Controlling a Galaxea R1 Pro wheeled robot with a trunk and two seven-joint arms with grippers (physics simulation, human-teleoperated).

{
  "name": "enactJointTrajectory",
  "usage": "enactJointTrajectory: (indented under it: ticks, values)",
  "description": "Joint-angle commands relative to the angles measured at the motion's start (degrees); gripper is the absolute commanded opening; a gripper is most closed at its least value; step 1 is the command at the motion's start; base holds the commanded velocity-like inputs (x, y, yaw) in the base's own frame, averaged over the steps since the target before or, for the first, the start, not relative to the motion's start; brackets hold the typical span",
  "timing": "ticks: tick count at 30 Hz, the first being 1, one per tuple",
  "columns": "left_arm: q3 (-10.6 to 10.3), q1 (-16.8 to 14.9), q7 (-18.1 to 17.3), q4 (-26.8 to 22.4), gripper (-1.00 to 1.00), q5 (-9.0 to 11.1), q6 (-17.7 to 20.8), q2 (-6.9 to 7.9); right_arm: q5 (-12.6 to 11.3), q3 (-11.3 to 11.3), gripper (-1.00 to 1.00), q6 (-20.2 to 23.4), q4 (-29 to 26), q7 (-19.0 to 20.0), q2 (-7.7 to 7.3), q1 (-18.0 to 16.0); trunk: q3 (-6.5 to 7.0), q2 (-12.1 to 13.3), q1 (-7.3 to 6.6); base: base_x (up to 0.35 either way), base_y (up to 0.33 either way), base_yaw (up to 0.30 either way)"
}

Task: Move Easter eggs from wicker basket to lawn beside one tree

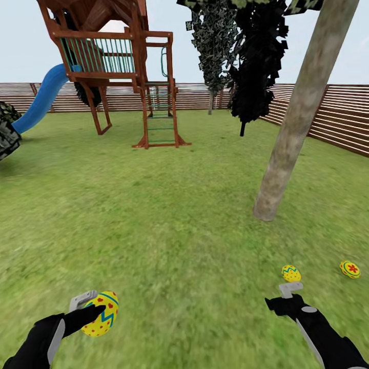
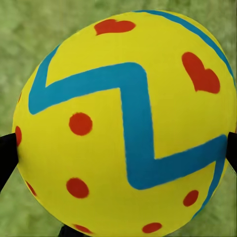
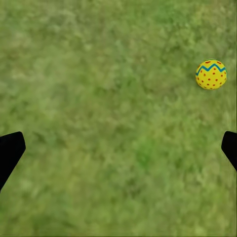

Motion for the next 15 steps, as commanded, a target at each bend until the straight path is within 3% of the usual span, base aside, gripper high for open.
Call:
enactJointTrajectory:
  ticks: [1,15]
  values:
    - [0.26,-0.05,-0.39,-0.07,-1.00,-0.15,0.37,0.02,0.40,0.08,1.00,0.32,-0.10,0.20,-0.04,-0.02,-0.08,-0.06,0.05,0.343,0.000,0.000]
    - [0.20,-0.05,-0.39,0.13,-1.00,-0.20,0.36,-0.31,0.38,0.00,1.00,0.18,-0.03,0.15,-0.13,-0.02,-0.08,-0.06,0.05,0.343,0.000,0.000]
